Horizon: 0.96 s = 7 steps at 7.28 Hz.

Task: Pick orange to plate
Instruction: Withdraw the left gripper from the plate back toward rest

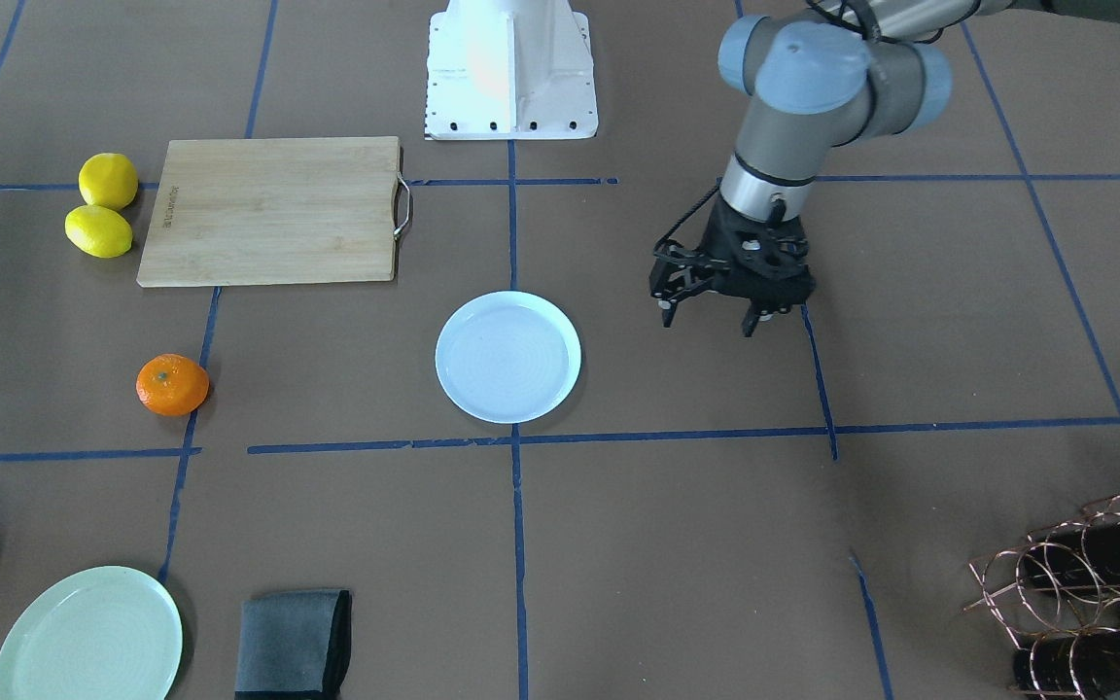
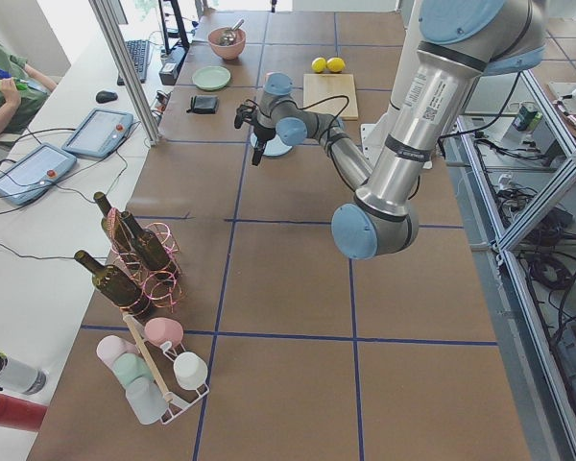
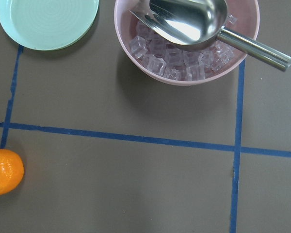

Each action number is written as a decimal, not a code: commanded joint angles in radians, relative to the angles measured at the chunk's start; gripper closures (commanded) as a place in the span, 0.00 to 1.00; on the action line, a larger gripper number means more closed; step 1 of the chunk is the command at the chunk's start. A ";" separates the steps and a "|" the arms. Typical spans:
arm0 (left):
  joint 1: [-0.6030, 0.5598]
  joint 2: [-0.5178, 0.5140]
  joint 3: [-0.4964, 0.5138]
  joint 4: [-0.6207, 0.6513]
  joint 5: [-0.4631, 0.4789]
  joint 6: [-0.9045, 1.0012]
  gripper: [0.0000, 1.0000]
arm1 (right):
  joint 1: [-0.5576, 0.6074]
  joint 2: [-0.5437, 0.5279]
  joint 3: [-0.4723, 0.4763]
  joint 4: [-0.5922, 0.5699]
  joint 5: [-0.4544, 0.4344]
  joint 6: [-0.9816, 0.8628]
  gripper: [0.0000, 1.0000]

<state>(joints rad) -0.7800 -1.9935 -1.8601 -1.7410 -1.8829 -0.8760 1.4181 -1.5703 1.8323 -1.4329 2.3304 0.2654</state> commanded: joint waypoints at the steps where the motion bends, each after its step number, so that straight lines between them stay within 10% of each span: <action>1: -0.301 0.164 -0.062 0.057 -0.199 0.409 0.00 | -0.036 -0.002 -0.001 0.125 0.030 -0.002 0.00; 3: -0.589 0.286 0.049 0.122 -0.413 0.742 0.00 | -0.105 0.018 -0.002 0.177 0.021 -0.003 0.00; 7: -0.843 0.471 0.168 0.208 -0.424 1.045 0.00 | -0.171 0.024 0.034 0.169 0.021 0.009 0.00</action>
<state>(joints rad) -1.5689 -1.5784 -1.7101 -1.5383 -2.3049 0.1434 1.2764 -1.5468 1.8568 -1.2599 2.3574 0.2692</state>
